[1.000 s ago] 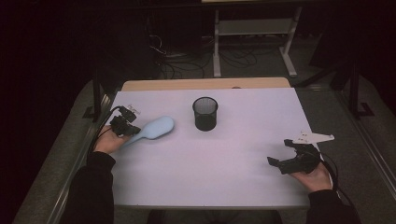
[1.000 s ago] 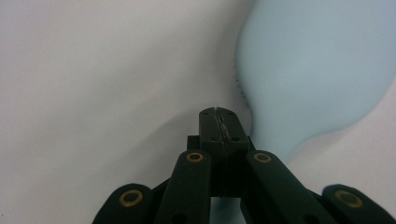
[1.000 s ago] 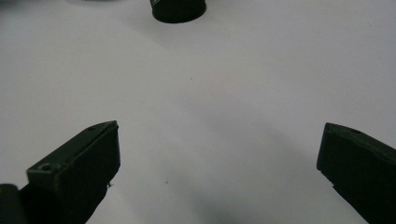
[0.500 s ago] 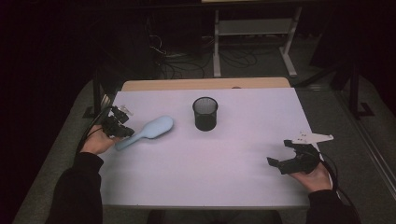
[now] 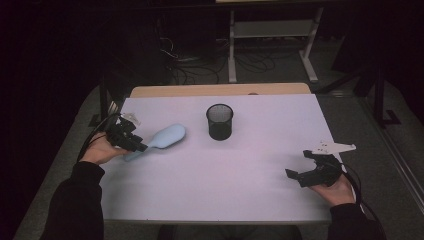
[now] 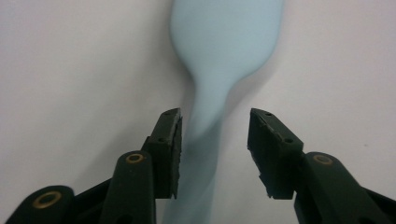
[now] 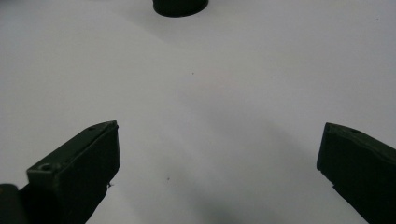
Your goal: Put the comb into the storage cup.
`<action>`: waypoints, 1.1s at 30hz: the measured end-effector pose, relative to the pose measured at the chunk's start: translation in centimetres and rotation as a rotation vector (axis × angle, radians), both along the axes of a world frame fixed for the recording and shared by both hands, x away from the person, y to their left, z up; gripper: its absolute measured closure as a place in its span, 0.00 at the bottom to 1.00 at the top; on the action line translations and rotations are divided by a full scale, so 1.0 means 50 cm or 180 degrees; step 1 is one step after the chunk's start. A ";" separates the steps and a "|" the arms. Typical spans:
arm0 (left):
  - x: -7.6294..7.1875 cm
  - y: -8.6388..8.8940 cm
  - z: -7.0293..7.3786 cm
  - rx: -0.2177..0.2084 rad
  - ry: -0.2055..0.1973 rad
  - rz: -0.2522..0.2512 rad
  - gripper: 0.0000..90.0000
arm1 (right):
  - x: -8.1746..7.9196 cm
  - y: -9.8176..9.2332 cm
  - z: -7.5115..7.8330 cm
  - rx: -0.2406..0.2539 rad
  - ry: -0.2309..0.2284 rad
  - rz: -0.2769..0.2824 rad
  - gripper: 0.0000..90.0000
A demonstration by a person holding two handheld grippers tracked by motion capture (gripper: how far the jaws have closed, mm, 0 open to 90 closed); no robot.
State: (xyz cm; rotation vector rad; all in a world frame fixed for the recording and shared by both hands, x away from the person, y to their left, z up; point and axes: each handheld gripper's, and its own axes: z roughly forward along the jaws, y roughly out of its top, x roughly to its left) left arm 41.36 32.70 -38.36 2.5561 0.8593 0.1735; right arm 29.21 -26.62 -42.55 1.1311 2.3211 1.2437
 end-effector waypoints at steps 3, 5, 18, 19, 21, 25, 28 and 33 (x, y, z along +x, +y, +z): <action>0.004 0.003 -0.002 -0.0061 0.0072 0.0007 0.56 | 0.000 0.000 0.000 0.0008 0.0000 0.0001 0.00; 0.008 0.004 -0.005 -0.0053 0.0071 0.0041 0.52 | 0.000 -0.001 0.000 0.0007 0.0003 0.0003 0.00; 0.024 -0.003 -0.033 -0.0083 -0.0021 -0.0158 0.31 | 0.002 0.002 -0.004 -0.0034 0.0037 0.0029 0.00; 0.025 -0.004 -0.035 -0.0098 -0.0022 -0.0175 0.31 | 0.002 0.002 -0.004 -0.0036 0.0039 0.0029 0.00; 0.027 -0.005 -0.037 -0.0097 -0.0030 -0.0190 0.29 | 0.002 0.002 -0.004 -0.0041 0.0041 0.0025 0.00; 0.030 -0.004 -0.043 -0.0107 0.0027 -0.0234 0.29 | 0.002 0.001 -0.004 -0.0045 0.0047 0.0021 0.00; 0.029 -0.005 -0.046 -0.0054 0.0036 -0.0267 0.31 | 0.002 0.002 -0.005 -0.0051 0.0048 0.0028 0.00; 0.029 -0.004 -0.052 0.0053 0.0027 -0.0275 0.37 | 0.001 0.003 -0.005 -0.0062 0.0046 0.0032 0.00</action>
